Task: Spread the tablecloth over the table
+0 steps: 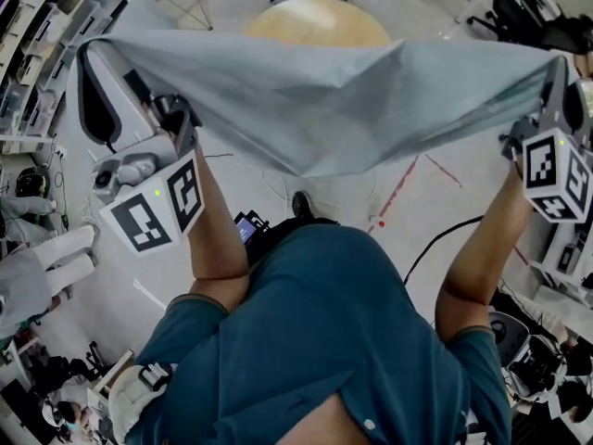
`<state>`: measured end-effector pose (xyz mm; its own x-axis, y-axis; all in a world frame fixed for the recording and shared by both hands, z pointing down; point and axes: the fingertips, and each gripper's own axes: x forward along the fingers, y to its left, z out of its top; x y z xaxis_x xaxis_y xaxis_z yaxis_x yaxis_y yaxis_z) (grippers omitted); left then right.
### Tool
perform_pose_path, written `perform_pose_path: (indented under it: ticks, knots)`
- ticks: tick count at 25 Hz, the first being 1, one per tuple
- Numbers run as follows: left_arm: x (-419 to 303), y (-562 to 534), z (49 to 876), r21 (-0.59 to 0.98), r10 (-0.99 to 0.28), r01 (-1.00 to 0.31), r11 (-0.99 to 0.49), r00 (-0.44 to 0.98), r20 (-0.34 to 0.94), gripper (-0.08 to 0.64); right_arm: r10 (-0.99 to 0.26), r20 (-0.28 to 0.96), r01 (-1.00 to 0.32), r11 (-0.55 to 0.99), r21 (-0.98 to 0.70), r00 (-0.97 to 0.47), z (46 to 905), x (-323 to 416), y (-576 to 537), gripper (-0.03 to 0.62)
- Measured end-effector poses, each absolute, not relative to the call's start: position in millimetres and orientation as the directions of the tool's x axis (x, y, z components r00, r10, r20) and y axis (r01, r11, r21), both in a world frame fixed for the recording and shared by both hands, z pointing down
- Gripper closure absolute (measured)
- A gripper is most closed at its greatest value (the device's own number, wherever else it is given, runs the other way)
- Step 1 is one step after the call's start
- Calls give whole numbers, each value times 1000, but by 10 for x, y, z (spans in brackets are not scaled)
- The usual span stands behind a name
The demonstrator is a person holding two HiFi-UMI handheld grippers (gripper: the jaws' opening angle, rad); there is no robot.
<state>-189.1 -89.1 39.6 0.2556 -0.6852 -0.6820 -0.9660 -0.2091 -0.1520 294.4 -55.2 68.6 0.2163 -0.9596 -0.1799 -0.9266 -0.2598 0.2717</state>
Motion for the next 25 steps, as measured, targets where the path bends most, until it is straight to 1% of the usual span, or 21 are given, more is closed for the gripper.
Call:
perform_pose_path:
  ticks: [6, 10, 18, 25]
  knots:
    - [-2078, -1165, 416, -134, -697, -973, -187, 228, -680, 560, -963, -177, -939, -243, 243, 203, 635, 2962, -919, 580]
    - [-2100, -1237, 431, -136, -710, -979, -150, 202, -675, 560, -968, -153, -951, -226, 212, 196, 712, 3121, -1121, 580]
    - [-1989, -1782, 539, -144, -732, -989, -16, 110, -673, 560, -976, -144, -968, -184, 173, 160, 981, 3604, -2029, 580]
    - [-1948, -2316, 549, -157, -754, -981, 118, 15, -657, 560, -992, -91, -983, -98, 156, 85, 1216, 3820, -2965, 580]
